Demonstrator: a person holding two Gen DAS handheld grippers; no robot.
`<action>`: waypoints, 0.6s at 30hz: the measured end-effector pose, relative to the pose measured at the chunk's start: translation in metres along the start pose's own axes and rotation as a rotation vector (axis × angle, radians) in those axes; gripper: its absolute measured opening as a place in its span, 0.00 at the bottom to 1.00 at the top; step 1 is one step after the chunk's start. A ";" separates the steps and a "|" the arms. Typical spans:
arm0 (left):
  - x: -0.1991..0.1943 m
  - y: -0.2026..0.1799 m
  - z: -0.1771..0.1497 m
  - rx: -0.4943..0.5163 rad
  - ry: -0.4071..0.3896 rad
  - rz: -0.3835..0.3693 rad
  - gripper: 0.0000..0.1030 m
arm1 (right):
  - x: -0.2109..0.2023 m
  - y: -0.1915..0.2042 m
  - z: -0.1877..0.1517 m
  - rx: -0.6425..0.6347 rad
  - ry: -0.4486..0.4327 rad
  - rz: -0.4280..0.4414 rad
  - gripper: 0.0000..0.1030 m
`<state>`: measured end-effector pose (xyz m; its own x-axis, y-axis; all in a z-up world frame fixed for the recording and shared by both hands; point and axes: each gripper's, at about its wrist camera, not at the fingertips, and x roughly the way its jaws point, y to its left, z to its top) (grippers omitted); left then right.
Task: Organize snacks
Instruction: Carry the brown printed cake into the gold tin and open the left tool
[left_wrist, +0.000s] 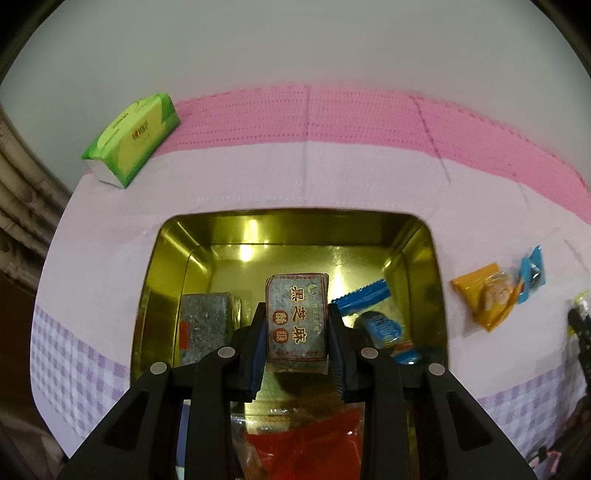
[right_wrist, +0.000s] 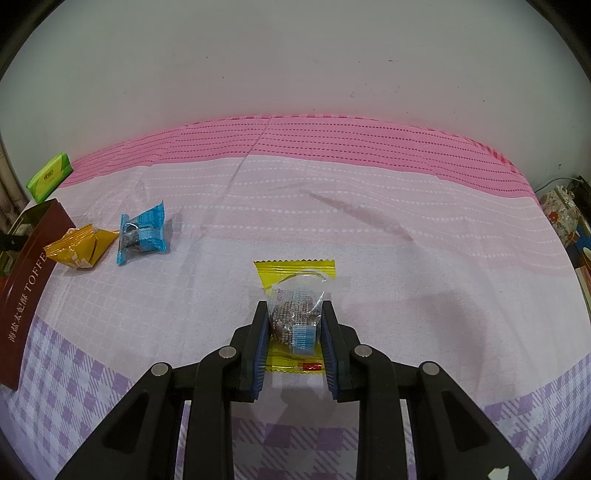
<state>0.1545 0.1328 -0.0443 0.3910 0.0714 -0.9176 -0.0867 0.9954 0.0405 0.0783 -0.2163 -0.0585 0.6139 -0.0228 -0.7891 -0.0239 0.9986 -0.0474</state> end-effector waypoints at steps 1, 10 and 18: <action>0.003 0.000 -0.001 0.001 0.007 0.003 0.29 | 0.000 0.000 0.000 0.000 0.000 0.000 0.24; 0.018 0.000 -0.010 0.024 0.046 0.030 0.29 | 0.000 0.000 0.000 -0.001 0.000 -0.001 0.24; 0.017 -0.002 -0.012 0.029 0.044 0.039 0.30 | 0.000 0.000 0.000 0.000 0.000 -0.002 0.24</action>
<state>0.1504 0.1314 -0.0647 0.3468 0.1080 -0.9317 -0.0744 0.9934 0.0875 0.0782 -0.2163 -0.0587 0.6141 -0.0243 -0.7888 -0.0229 0.9986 -0.0485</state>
